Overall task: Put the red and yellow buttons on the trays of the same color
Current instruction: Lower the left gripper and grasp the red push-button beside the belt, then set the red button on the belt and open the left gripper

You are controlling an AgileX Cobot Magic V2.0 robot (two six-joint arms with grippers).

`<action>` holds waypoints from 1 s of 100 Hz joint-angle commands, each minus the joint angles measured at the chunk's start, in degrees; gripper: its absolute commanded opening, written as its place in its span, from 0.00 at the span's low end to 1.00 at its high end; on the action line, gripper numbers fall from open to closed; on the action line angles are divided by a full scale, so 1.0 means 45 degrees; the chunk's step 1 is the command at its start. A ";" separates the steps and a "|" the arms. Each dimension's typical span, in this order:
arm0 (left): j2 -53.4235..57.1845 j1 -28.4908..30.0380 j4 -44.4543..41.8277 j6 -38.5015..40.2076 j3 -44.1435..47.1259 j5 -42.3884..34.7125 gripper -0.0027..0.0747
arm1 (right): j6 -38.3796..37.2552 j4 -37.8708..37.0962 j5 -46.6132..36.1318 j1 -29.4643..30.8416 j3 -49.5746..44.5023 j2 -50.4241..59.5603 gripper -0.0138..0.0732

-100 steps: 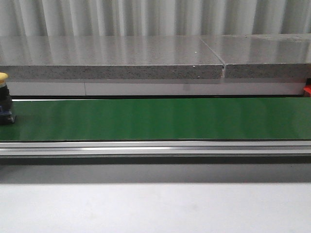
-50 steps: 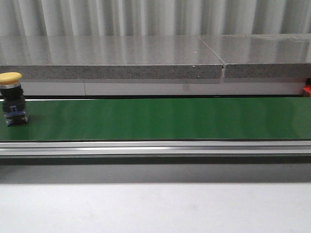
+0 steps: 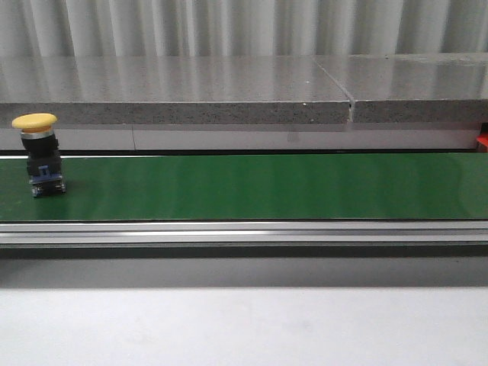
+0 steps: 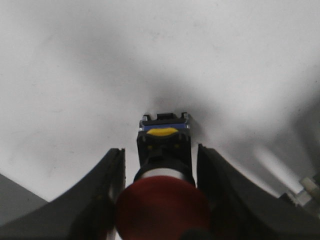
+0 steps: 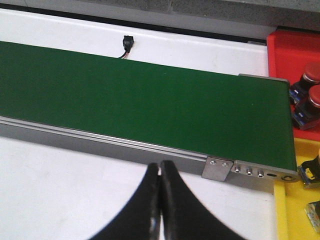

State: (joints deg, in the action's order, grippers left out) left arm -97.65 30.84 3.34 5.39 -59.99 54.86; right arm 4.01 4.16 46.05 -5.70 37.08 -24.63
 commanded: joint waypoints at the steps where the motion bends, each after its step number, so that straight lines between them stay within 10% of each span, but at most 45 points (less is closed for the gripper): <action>1: 0.0756 0.0008 0.0123 -0.0057 -0.0772 0.0442 0.14 | 0.0073 0.0098 -0.0799 -0.0037 0.0323 -0.0055 0.08; 83: 0.1310 -0.4355 -0.0180 -0.0803 -0.4662 0.2327 0.13 | 0.0073 0.0098 -0.0814 -0.0037 0.0323 -0.0055 0.08; 100: 0.1025 -0.4461 -0.0180 -0.1092 -0.4730 0.2576 0.37 | 0.0073 0.0098 -0.0799 -0.0037 0.0323 -0.0055 0.08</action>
State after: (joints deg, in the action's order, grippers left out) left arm -95.09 11.17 2.33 1.23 -79.26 66.70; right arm 4.01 4.16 46.05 -5.70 37.08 -24.63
